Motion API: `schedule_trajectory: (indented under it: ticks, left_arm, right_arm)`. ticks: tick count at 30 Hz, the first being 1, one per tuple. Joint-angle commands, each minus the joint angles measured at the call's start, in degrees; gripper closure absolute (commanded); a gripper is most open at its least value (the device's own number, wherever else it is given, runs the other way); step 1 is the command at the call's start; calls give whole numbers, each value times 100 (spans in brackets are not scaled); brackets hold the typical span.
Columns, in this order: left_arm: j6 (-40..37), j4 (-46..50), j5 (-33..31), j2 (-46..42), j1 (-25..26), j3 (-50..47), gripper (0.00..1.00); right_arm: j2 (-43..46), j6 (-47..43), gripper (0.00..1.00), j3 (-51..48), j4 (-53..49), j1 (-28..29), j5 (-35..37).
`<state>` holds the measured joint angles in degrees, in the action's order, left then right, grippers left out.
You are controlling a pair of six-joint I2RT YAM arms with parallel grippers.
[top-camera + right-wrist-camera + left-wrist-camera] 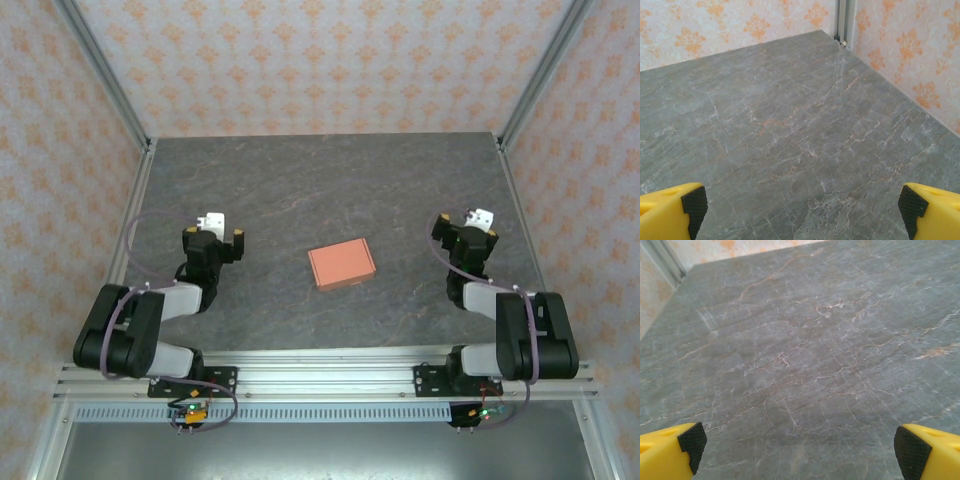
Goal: Fold the paper box
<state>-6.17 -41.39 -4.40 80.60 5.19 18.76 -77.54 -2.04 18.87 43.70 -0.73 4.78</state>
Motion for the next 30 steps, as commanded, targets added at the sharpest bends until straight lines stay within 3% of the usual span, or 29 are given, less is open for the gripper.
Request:
schedule_trajectory:
  ticks: [1,4,6,8,10,11,30]
  left_arm:
    - [435,-682,431,132,-339,75,0]
    - [378,-743,486,479,-338,246,0]
    - [349,-796,502,516,-335,221,0]
    - [329,-465,573,514,-335,389,0]
    - [366,-323,531,503,-344,438,0]
    - [362,-349,536,507,-347,438,0]
    - [508,-116,229,530,-337,576,0]
  right_arm:
    - [-123,201,1,191,-50,-32,-424]
    - [-538,176,1,292,106,-32,-524]
    - [-1106,154,1,115,1109,-19,-559]
    - [-831,52,1,229,384,61,-493]
    - [-1054,-259,1,248,711,291,-419]
    - [-943,-279,1,320,382,336,-349]
    - [-954,-110,1,521,34,240,-329]
